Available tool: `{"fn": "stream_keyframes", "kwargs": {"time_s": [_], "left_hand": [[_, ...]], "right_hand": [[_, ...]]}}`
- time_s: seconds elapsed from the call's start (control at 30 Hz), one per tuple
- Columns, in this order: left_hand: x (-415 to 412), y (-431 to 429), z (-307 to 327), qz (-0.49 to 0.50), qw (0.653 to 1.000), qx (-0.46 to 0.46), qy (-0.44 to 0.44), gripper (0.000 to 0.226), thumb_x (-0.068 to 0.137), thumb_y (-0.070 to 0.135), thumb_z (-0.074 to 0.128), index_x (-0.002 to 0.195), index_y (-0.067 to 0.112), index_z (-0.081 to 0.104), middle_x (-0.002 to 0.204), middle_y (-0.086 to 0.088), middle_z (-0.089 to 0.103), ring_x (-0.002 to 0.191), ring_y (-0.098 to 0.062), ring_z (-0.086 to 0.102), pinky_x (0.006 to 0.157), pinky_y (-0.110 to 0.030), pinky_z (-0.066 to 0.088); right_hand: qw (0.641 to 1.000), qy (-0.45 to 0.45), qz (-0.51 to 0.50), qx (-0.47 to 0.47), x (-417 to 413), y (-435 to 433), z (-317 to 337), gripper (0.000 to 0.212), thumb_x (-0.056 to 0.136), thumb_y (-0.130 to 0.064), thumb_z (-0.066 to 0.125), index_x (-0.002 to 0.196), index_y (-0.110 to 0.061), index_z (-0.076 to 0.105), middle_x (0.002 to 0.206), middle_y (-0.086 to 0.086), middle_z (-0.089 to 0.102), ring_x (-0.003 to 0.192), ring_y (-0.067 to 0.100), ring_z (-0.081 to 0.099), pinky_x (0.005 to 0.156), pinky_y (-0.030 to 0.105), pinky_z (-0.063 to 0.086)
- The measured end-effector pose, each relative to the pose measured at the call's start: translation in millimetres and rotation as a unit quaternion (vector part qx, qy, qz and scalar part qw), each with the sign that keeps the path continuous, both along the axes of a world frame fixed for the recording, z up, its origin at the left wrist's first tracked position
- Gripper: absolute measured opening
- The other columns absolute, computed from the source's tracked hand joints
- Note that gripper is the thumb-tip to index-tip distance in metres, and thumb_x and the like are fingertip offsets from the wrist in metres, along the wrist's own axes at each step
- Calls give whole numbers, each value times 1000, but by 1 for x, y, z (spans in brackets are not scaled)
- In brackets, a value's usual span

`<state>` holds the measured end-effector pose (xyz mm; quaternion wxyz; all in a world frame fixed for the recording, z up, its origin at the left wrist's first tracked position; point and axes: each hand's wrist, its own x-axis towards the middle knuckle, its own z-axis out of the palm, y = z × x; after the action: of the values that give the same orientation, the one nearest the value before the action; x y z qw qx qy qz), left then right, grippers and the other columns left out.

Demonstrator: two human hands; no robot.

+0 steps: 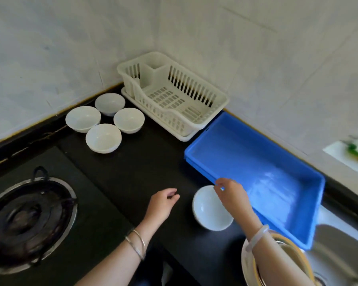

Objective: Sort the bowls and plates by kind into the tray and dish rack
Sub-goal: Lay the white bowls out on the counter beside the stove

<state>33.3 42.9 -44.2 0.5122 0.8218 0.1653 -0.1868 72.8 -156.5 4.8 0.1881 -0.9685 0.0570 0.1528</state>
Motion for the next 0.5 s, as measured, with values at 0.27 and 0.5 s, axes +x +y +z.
{"fn": "stream_keyframes", "kwargs": {"time_s": [0.27,0.5], "left_hand": [[-18,-48,-6,-72,996,57,2,48,89,26,58,135,18,47,134,-2,56,121,-17,54,99,-30,42],[-18,-55,-14,-36,999,-3,39,47,89,27,57,134,20,46,124,-5,60,113,-19,57,91,-26,44]], "right_hand": [[998,18,-58,-30,-39,-39,-22,23,85,-19,59,107,-11,58,106,9,63,97,30,58,68,30,39],[993,12,-117,-16,-36,-39,-22,10,84,-11,55,92,-4,55,93,14,64,78,30,52,62,30,37]]}}
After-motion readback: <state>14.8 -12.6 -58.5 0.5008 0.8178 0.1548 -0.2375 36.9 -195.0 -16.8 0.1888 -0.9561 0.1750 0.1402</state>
